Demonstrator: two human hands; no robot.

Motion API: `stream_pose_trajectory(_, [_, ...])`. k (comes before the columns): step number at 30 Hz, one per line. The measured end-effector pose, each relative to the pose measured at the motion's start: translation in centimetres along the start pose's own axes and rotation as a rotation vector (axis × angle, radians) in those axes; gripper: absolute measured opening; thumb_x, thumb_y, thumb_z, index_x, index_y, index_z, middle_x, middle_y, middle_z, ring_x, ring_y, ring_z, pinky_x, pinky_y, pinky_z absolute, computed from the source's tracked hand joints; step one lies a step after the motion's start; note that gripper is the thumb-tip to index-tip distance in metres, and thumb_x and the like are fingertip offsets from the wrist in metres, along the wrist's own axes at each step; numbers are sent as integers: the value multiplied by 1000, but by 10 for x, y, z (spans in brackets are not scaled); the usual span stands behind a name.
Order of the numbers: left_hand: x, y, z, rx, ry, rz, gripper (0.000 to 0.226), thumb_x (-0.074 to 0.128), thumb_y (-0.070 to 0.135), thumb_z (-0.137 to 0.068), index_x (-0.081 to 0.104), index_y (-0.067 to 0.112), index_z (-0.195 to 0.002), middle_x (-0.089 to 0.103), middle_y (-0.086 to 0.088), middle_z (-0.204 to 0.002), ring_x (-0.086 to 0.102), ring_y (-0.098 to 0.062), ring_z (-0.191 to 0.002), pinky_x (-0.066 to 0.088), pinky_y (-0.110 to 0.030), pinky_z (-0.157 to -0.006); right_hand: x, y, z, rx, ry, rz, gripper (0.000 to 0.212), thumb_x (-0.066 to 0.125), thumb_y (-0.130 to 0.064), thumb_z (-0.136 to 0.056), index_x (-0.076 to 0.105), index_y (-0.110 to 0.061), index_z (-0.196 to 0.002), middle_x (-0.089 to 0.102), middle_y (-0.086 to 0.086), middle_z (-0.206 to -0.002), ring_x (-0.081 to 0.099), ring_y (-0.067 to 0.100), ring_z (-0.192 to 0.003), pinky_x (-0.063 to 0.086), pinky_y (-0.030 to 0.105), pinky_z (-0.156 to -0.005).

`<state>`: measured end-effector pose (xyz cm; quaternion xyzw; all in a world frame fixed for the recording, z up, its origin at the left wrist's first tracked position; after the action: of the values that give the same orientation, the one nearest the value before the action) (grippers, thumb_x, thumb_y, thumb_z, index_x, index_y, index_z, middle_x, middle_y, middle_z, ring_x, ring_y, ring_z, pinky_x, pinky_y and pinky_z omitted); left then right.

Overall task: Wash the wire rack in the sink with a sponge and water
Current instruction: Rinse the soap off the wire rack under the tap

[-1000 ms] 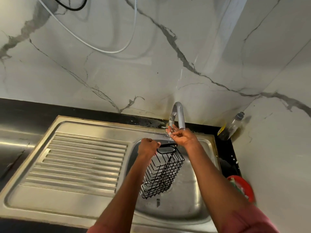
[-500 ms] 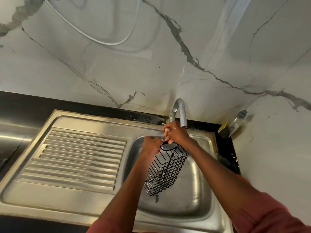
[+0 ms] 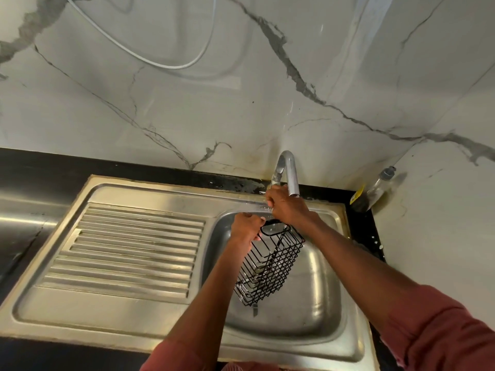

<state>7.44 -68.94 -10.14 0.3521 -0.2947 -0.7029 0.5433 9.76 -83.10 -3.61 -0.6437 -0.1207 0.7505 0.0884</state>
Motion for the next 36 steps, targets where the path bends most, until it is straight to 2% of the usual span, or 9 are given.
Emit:
stream_pose_trajectory(4, [2, -1, 0, 9, -20, 31, 19, 71, 13, -94, 64, 6, -77, 60, -7, -62, 55, -19, -55, 47, -31, -57, -18, 27, 12, 356, 136, -262, 7, 62, -27, -83, 58, -23, -86, 67, 0, -87, 69, 18, -79, 62, 37, -67])
stream_pose_trajectory(8, [-2, 0, 1, -12, -35, 99, 9, 66, 7, -95, 67, 3, -87, 62, -9, -67, 55, -18, -57, 45, -26, -49, -8, 48, 28, 425, -40, -294, 20, 61, -33, -92, 68, -15, -85, 71, 5, -83, 63, 16, -66, 61, 38, -69])
stream_pose_trajectory(12, [-2, 0, -2, -87, -5, 207, 9, 67, 8, -96, 64, 4, -88, 61, -11, -71, 52, -16, -57, 43, -25, -48, 9, 61, 60, 392, -44, -630, 51, 53, -68, -93, 70, -31, -122, 69, -6, -124, 64, 17, -105, 53, 46, -98])
stream_pose_trajectory(15, [8, 5, -1, -146, -17, 261, 12, 66, 6, -96, 61, 3, -86, 53, -8, -61, 44, -12, -43, 35, -20, -37, 33, 69, 89, 568, -46, -909, 57, 62, -77, -80, 64, -40, -123, 64, -7, -123, 59, 18, -109, 55, 43, -83])
stream_pose_trajectory(18, [26, 11, 1, -163, -57, 221, 10, 68, 6, -96, 62, 2, -90, 52, -8, -59, 42, -12, -42, 30, -16, -33, 50, 82, 108, 787, 10, -1157, 59, 77, -71, -70, 64, -39, -118, 61, -2, -124, 55, 24, -115, 55, 44, -76])
stream_pose_trajectory(23, [60, 16, 6, -160, -140, 144, 21, 74, 13, -94, 63, 7, -79, 50, -2, -48, 39, -8, -32, 30, -14, -32, 47, 103, 127, 812, 11, -1313, 37, 80, -58, -76, 66, -41, -105, 58, -7, -117, 47, 30, -119, 52, 54, -91])
stream_pose_trajectory(27, [78, 27, 3, -27, -134, -91, 26, 73, 32, -95, 67, 9, -84, 59, -6, -65, 48, -13, -43, 40, -20, -40, 44, 120, 144, 803, 88, -1314, 64, 87, -60, -66, 65, -40, -123, 59, -2, -126, 56, 27, -111, 58, 48, -80])
stream_pose_trajectory(32, [114, 72, 8, 404, -198, -879, 51, 43, 49, -107, 61, 14, -74, 66, -9, -74, 68, -23, -67, 55, -32, -63, 35, 113, 147, 759, 203, -1269, 60, 88, -56, -68, 68, -41, -123, 68, -8, -119, 63, 16, -105, 59, 39, -76])
stream_pose_trajectory(36, [134, 81, 10, 483, -317, -886, 60, 33, 50, -111, 56, 12, -70, 61, -8, -68, 63, -23, -63, 59, -42, -77, 26, 101, 142, 702, 253, -1189, 54, 87, -60, -66, 71, -44, -115, 72, -17, -108, 66, 9, -100, 60, 34, -66])
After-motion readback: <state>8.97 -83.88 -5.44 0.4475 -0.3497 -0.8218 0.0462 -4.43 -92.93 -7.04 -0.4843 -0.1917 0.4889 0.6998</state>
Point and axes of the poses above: each hand's wrist, its own z-axis away from the middle knuckle, its own x-axis out of the palm, y = z × x, the point moved 8 cm from there along -z, towards the middle knuckle
